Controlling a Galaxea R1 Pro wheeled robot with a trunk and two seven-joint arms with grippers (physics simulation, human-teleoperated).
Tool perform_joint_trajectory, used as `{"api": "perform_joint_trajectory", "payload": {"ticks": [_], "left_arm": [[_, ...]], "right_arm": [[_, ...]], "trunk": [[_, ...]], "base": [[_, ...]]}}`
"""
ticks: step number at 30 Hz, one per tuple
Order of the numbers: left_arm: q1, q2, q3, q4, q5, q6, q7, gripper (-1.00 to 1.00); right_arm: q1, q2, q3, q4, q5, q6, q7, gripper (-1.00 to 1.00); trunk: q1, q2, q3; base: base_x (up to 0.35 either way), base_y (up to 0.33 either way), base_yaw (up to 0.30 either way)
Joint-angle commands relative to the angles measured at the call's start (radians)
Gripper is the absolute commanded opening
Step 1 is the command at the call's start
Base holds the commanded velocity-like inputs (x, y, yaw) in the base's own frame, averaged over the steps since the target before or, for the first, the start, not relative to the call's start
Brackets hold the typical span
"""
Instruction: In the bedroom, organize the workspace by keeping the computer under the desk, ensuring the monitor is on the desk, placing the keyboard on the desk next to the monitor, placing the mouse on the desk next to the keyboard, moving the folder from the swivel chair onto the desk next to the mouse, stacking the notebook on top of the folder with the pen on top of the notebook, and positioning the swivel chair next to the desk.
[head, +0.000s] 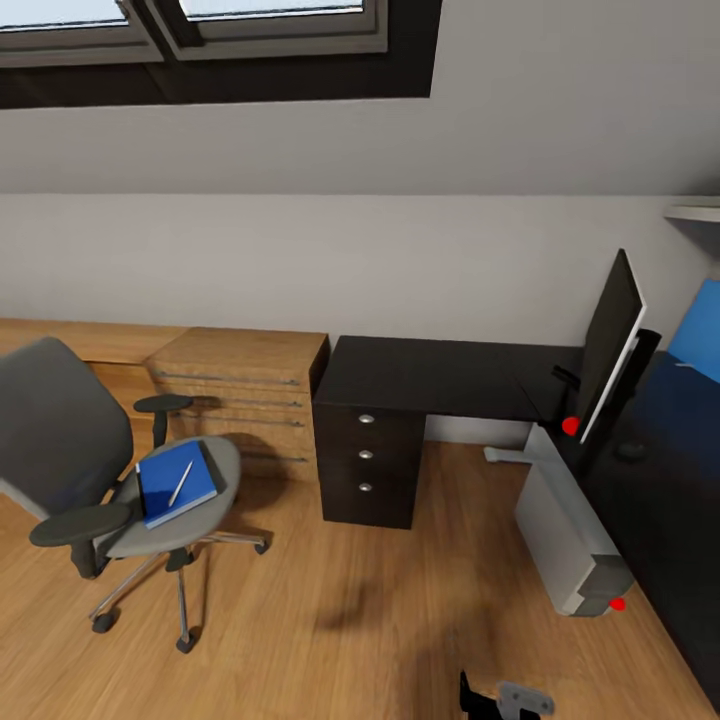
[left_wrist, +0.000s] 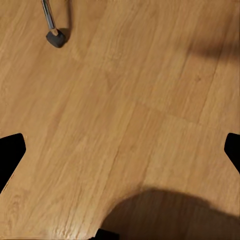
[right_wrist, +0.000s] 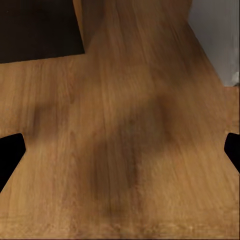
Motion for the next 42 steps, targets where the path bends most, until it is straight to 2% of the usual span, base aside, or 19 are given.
{"api": "perform_joint_trajectory", "payload": {"ticks": [1,6,16,35,42], "left_arm": [[-0.001,0.002,-0.005,0.001,0.011,-0.004,0.006,1.0],[-0.001,0.007,0.037,0.002,0.039,-0.001,0.004,1.0],[-0.001,0.006,0.045,0.002,0.044,0.0,0.004,1.0],[-0.001,0.005,0.043,0.002,0.04,-0.004,-0.002,1.0],[-0.001,0.005,0.043,0.002,0.039,-0.005,-0.002,1.0]], "right_arm": [[0.007,0.0,0.007,0.002,-0.001,-0.004,-0.002,1.0],[0.037,-0.002,0.007,0.002,-0.001,-0.004,-0.002,1.0],[0.042,-0.002,0.007,0.002,-0.001,-0.004,-0.002,1.0],[0.043,-0.002,0.007,0.002,-0.001,-0.004,-0.002,1.0],[0.043,-0.002,0.007,0.002,-0.001,-0.004,-0.002,1.0]], "trunk": [[-0.004,0.007,0.002],[-0.023,0.042,0.018],[-0.061,0.112,0.049],[-0.061,0.112,0.049],[-0.061,0.112,0.049]], "base": [[0.0,0.0,0.0],[0.0,0.0,0.0],[0.0,0.0,0.0],[0.0,-0.003,0.0],[0.0,-0.18,0.0]]}}
